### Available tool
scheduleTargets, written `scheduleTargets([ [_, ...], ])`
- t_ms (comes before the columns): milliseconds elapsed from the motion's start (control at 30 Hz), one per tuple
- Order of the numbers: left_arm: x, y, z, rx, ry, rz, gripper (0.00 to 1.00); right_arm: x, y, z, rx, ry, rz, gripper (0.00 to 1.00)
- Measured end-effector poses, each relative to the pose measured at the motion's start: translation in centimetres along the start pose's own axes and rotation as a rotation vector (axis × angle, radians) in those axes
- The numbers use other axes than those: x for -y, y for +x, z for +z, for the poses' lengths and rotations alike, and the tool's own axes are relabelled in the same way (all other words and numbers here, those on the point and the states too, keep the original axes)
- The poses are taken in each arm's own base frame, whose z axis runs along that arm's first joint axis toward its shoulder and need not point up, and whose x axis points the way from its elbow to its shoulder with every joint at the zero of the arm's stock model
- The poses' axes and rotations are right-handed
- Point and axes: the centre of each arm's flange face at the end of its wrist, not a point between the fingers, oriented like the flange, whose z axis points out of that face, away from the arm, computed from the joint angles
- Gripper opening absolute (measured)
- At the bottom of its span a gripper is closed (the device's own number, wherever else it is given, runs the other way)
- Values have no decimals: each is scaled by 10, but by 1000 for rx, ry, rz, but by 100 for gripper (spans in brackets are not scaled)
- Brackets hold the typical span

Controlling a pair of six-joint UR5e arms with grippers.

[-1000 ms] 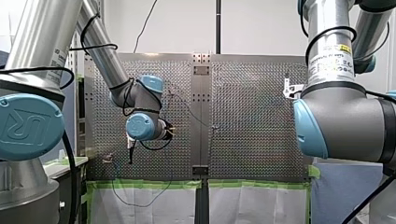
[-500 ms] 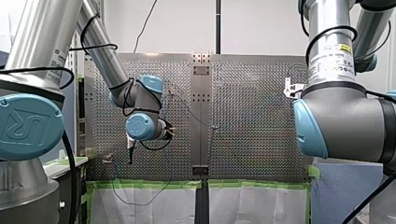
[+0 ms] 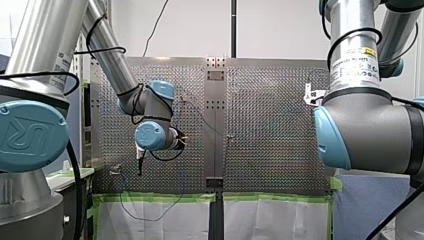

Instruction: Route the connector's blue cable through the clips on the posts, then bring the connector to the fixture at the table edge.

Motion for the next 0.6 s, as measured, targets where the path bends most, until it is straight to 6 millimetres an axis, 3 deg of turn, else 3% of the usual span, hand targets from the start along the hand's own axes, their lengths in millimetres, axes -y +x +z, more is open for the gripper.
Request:
scheduleTargets([
  [233,0,-1,1,1,0,-1,100,0,0,0,0,0,0,0],
  [300,1,-1,1,1,0,-1,100,0,0,0,0,0,0,5],
  [333,1,-1,1,2,1,-1,100,0,0,0,0,0,0,24],
  [367,1,-1,1,2,1,-1,100,0,0,0,0,0,0,60],
  [400,1,-1,1,2,1,-1,100,0,0,0,0,0,0,60],
  [467,1,-1,1,3,1,-2,100,0,0,0,0,0,0,89],
  [600,1,-1,1,2,0,-1,100,0,0,0,0,0,0,100],
])
